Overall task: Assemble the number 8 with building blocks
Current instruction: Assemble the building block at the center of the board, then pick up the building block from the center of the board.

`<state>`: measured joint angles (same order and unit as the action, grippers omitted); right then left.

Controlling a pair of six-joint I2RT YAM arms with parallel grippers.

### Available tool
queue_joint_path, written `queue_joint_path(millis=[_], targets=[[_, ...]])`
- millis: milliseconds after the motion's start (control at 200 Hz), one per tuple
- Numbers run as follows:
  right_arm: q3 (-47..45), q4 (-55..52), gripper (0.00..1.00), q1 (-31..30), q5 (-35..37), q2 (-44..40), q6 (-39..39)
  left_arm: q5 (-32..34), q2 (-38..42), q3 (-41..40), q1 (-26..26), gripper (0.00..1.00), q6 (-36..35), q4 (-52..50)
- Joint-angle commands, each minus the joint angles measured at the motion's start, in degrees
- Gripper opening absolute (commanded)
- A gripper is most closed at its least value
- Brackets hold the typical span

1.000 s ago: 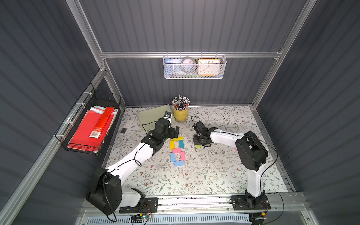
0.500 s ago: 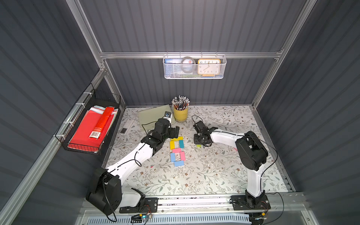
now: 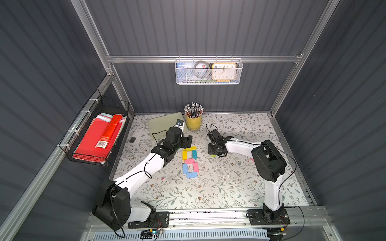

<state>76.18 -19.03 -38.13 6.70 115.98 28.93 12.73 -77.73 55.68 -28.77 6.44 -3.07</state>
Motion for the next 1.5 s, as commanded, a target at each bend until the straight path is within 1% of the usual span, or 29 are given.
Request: queue_joint_path(millis=[0,160,460,670,875,1025,1230,1345,1496], targets=[[-0.13,-2.24,0.42,0.45,-0.14,2.00,0.57,0.39,1.09,-0.57,0.30,0.99,0.24,0.37],[0.02,-2.38,0.47,0.48,-0.15,1.64,0.78,0.39,1.18,-0.56,0.30,0.99,0.32,0.46],[1.31,-4.29,0.65,0.43,0.21,-1.05,0.96,0.39,1.53,-0.64,0.31,0.99,0.25,0.50],[-0.32,-5.41,0.68,0.47,1.57,-8.44,1.82,0.56,1.71,-0.68,0.30,0.99,0.29,0.65],[-5.31,-6.84,0.70,1.53,6.79,-17.42,3.43,0.53,1.64,-0.70,0.30,0.99,0.30,0.61],[-11.21,-7.25,0.70,5.86,8.40,-23.15,4.28,0.36,1.77,-0.74,0.31,0.99,0.37,0.68],[-19.19,-5.69,0.70,15.77,8.77,-28.73,2.89,0.20,1.71,-0.70,0.30,0.99,0.42,0.70],[-21.27,-4.37,0.70,20.11,9.91,-29.04,0.95,-0.14,1.79,-0.66,0.30,0.99,0.35,0.66],[-21.22,-3.26,0.71,24.14,8.85,-26.55,-0.88,-0.08,1.88,-0.68,0.34,0.99,0.39,0.62]])
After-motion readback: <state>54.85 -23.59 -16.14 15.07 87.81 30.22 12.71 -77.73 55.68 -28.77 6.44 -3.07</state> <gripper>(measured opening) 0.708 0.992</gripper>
